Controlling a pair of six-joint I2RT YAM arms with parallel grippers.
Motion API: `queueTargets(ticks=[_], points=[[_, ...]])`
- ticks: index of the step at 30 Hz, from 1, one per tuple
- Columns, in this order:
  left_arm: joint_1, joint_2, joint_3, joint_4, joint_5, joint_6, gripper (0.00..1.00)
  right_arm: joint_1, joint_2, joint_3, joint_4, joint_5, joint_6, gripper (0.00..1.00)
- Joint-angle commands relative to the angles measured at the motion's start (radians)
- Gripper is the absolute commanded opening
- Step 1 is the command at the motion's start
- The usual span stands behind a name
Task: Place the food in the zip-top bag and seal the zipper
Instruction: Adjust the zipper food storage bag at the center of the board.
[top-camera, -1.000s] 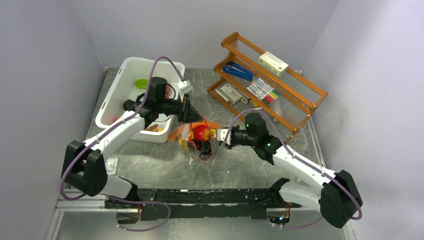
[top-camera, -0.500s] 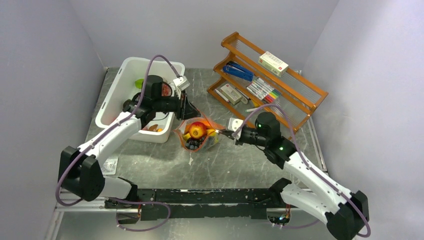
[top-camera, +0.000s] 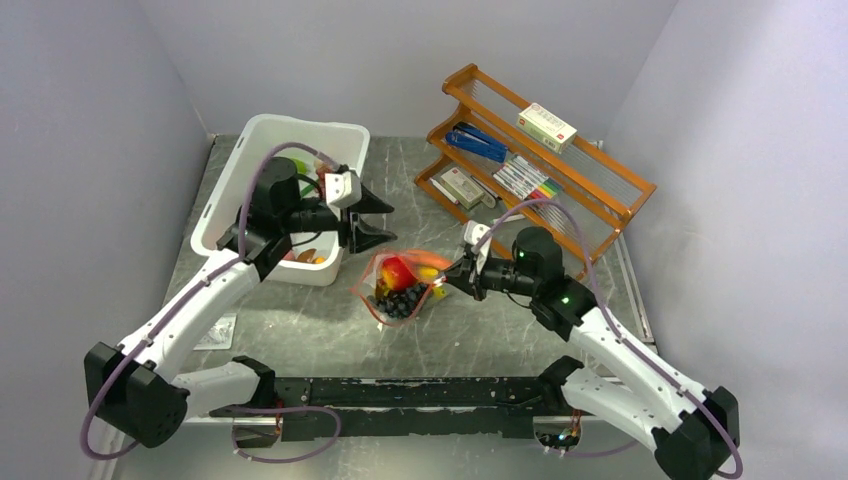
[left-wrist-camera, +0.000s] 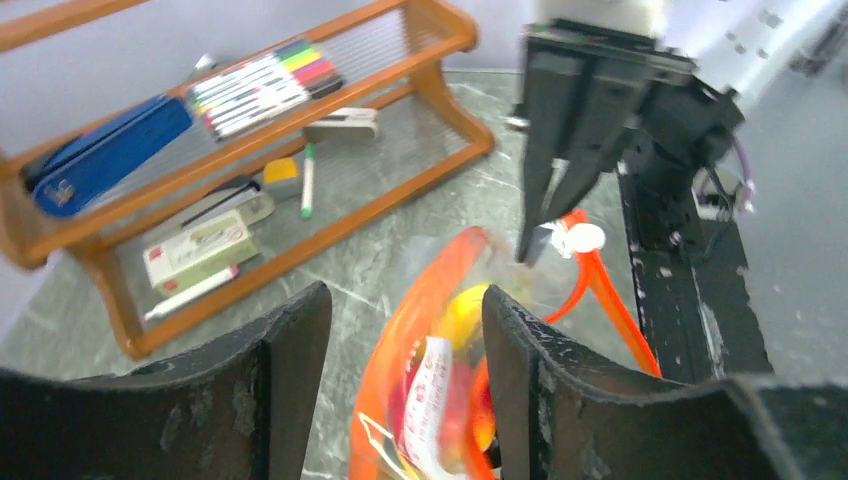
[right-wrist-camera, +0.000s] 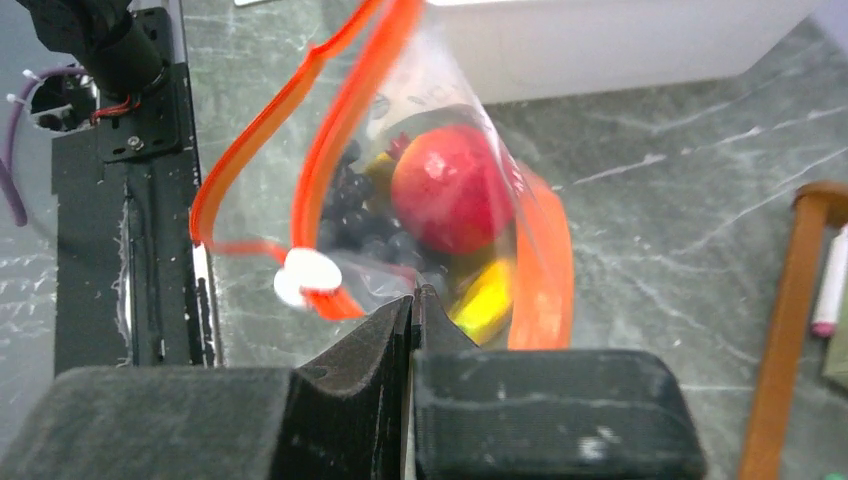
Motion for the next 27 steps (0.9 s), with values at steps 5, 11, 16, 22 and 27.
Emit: queueTargets(ticks=[5, 11, 16, 22, 27], points=[[-0.166, 0.066, 0.13, -0.307, 0.078, 0.442, 0.6, -0.008, 0.111, 0.049, 0.088, -0.038, 0.19, 0.0], [-0.238, 0.043, 0.065, -0.222, -0.001, 0.339, 0.6, -0.007, 0.111, 0.019, 0.189, -0.055, 0.363, 0.0], [-0.265, -0.058, -0.01, -0.227, -0.135, 0.312, 0.62, -0.009, 0.066, 0.014, 0.166, 0.003, 0.482, 0.0], [-0.293, -0.031, -0.017, -0.328, -0.378, 0.481, 0.61, -0.009, 0.051, 0.008, 0.183, -0.035, 0.529, 0.0], [-0.294, -0.015, -0.034, -0.298, -0.394, 0.58, 0.62, -0.009, 0.064, 0.009, 0.163, -0.026, 0.527, 0.0]])
